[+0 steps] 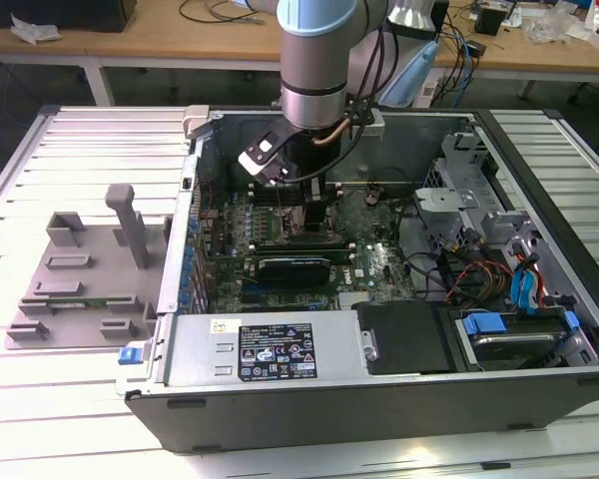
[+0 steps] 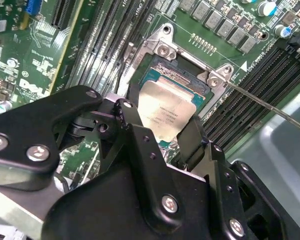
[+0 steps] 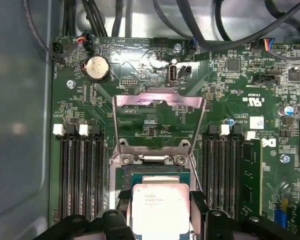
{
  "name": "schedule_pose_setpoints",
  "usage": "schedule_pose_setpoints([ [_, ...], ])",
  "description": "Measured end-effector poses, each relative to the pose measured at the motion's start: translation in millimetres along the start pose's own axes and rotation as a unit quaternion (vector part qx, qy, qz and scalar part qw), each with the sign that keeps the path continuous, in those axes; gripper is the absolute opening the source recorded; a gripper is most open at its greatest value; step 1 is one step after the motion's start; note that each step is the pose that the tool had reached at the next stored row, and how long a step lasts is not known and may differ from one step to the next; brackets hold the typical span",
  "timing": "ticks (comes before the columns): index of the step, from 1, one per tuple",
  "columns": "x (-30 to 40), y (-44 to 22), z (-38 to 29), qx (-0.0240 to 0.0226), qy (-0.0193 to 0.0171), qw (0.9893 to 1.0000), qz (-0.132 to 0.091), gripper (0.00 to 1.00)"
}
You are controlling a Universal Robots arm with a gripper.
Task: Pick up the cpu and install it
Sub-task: 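Place the cpu into insertion slot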
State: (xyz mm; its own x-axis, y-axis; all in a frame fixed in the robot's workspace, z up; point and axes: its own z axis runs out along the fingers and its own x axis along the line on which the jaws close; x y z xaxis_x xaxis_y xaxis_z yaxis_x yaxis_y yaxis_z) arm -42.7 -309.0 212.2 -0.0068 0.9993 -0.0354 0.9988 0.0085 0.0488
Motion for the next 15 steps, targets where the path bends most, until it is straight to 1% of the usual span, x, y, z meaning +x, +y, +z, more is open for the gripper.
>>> schedule_pose_setpoints([
  [2, 1.0, -0.7, 3.9, 0.0005, -0.0001, 1.0, 0.0, 0.55],
  [4, 1.1, -1.6, 5.9, 0.0007, -0.0001, 1.0, 0.0, 0.55],
  [6, 1.3, -2.3, 9.6, 0.0008, 0.0, 1.0, 0.0, 0.55],
  [9, 1.4, -2.6, 11.4, 0.0008, 0.0, 1.0, 0.0, 0.55],
  [10, 1.5, -2.7, 13.5, 0.0008, 0.0, 1.0, 0.0, 0.55],
  [13, 1.4, -2.8, 14.4, 0.001, -0.0002, 1.0, 0.0, 0.55],
  [15, 1.5, 0.4, 14.8, 0.0008, 0.0, 1.0, 0.0, 0.55],
])
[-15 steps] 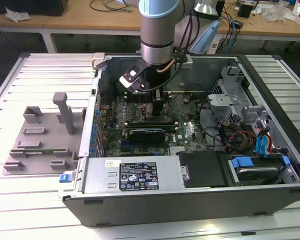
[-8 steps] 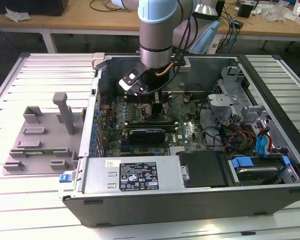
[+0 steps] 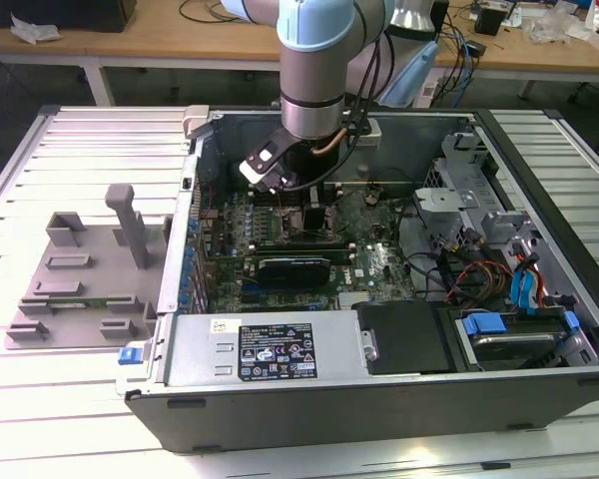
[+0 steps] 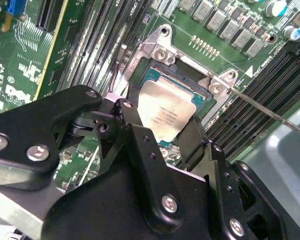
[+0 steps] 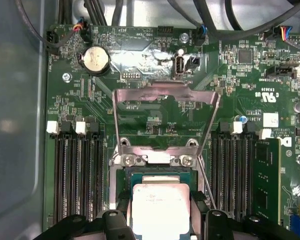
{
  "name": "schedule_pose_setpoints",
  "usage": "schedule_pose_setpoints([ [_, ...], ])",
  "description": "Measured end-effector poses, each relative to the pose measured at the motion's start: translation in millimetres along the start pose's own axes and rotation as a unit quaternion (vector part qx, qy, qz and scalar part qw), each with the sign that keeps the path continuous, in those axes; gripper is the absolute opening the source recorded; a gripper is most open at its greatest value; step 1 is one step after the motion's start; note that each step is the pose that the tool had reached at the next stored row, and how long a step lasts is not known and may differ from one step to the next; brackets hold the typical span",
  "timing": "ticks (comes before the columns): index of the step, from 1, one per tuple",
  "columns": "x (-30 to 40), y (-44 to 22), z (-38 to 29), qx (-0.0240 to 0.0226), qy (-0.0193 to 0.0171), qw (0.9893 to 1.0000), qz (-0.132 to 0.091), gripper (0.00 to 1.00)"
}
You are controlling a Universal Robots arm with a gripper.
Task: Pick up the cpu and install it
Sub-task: 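Place the cpu into insertion slot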
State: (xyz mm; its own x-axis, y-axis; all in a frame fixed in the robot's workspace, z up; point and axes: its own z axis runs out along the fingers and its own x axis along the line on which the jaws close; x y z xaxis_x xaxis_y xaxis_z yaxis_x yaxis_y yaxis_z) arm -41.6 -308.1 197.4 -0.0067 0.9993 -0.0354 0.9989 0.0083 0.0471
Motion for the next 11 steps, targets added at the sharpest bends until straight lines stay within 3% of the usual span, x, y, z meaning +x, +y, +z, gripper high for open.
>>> schedule_pose_setpoints([
  [11, 0.9, -1.8, 0.2, 0.0, 0.0009, 1.0, 0.0, 0.55],
])
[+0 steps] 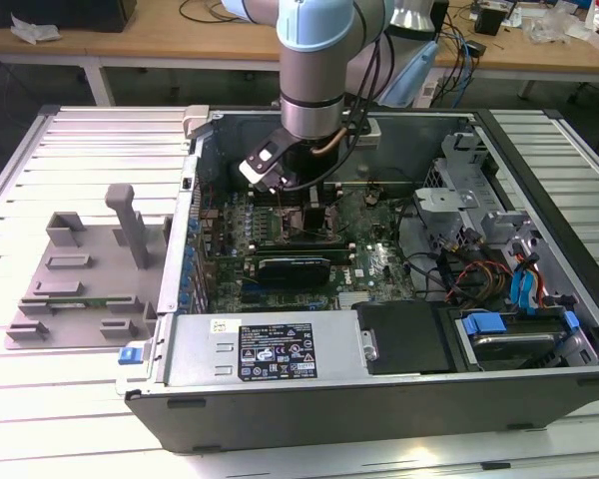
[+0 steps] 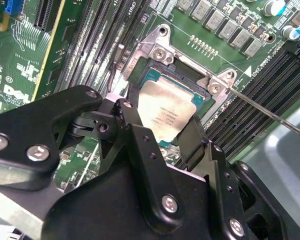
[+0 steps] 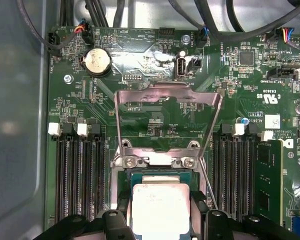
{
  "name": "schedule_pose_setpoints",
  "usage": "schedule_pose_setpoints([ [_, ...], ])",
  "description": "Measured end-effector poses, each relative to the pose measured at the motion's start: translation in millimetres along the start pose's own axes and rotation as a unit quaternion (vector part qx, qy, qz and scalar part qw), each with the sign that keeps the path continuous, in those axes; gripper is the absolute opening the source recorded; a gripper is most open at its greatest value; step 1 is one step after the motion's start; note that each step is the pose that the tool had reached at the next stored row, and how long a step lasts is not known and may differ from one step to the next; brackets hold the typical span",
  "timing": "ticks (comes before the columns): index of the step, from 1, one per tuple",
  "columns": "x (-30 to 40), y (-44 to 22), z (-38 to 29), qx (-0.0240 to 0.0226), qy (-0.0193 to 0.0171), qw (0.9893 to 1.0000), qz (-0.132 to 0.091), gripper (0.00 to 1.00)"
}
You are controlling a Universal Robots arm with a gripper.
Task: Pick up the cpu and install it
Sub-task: 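Place the cpu into insertion slot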
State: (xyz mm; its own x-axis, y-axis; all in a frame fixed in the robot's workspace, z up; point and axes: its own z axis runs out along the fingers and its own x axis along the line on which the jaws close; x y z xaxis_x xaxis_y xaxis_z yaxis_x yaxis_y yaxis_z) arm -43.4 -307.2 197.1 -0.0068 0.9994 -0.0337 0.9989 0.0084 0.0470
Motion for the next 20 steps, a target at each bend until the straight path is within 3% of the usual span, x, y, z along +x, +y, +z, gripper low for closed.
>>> schedule_pose_setpoints([
  [12, 0.1, -0.2, 2.2, -0.0001, 0.0001, 1.0, 0.0, 0.55],
  [13, 0.2, -0.1, 2.3, -0.0002, 0.0003, 1.0, 0.0, 0.61],
  [15, 0.2, -0.1, 2.3, -0.0002, 0.0002, 1.0, 0.0, 0.61],
  [17, 0.1, -0.2, 1.5, -0.0001, 0.004, 1.0, 0.0, 0.61],
  [20, -0.2, 0.6, -0.3, -0.0001, 0.0055, 1.0, 0.001, 0.61],
])
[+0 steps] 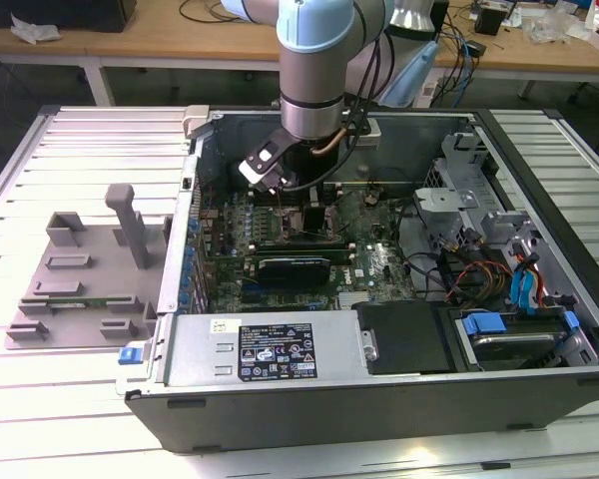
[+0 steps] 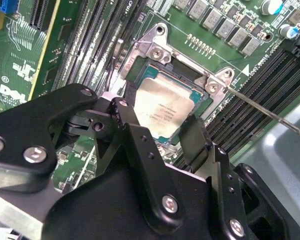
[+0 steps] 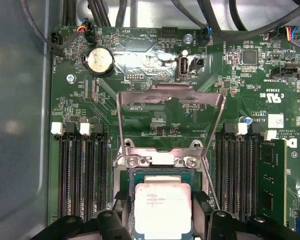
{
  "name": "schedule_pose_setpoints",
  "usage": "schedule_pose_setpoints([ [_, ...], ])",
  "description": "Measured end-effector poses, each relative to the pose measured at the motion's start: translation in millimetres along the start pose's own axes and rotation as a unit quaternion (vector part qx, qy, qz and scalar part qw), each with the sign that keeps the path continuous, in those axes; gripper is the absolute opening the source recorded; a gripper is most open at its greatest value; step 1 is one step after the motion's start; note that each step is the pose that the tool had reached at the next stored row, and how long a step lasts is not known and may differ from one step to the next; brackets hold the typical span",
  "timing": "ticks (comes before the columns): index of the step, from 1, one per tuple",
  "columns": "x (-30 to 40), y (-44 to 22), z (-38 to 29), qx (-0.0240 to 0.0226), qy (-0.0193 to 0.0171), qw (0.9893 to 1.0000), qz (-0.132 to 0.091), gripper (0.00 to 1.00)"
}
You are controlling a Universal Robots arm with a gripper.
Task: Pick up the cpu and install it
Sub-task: 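Place the cpu into insertion slot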
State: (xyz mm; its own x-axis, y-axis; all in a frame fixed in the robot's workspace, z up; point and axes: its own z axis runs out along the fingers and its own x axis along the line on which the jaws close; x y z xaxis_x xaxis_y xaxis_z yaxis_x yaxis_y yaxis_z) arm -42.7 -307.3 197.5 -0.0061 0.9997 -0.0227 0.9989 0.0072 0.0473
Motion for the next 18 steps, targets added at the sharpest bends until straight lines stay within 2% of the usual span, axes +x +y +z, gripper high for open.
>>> schedule_pose_setpoints([
  [4, -0.1, 0.9, 0.0, 0.0001, -0.0001, 1.0, 0.0, 0.61],
  [6, -3.5, 1.0, 0.1, 0.0, 0.0004, 1.0, 0.0, 0.61],
  [10, -3.8, 0.9, 0.1, 0.0, 0.0004, 1.0, 0.0, 0.61],
  [11, -3.9, 0.9, 0.0, 0.0002, 0.0002, 1.0, 0.0, 0.6],
  [12, -3.9, 0.9, 0.0, 0.0001, 0.0003, 1.0, 0.0, 0.55],
  [15, -4.0, 0.9, 0.1, 0.0, 0.0004, 1.0, 0.0, 0.55],
  [18, -4.1, 1.1, -2.8, 0.0, 0.0025, 1.0, 0.001, 0.55],
])
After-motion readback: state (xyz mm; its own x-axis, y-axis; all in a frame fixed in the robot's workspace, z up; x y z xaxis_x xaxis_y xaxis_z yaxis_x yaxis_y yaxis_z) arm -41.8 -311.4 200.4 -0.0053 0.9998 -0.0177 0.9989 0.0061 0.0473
